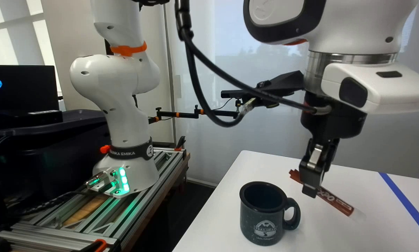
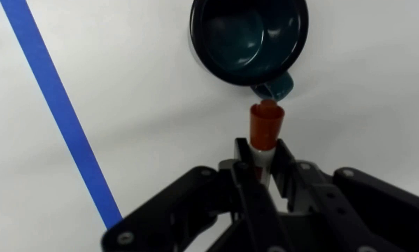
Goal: Take the marker out of the cup
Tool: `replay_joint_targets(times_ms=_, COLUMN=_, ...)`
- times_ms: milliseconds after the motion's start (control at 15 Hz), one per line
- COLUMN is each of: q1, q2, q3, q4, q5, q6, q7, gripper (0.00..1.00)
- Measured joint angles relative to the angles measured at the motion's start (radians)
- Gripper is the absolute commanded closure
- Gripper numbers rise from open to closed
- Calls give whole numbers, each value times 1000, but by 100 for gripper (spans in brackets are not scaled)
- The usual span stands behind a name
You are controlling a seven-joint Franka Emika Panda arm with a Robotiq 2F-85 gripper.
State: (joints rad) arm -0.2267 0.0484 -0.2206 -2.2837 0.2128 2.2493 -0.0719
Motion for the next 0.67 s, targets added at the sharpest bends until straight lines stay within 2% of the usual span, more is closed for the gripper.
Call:
replay_joint_targets(times_ms=333, q1=0, q2=108, q3=6, q4=-22, q5=89, q6=217, q7=0, gripper=95)
replay_joint_targets(times_ms=667, q1=-12, q2=232, q3=27, q4=-3, q5=134, q6=288, q7=0, gripper=95)
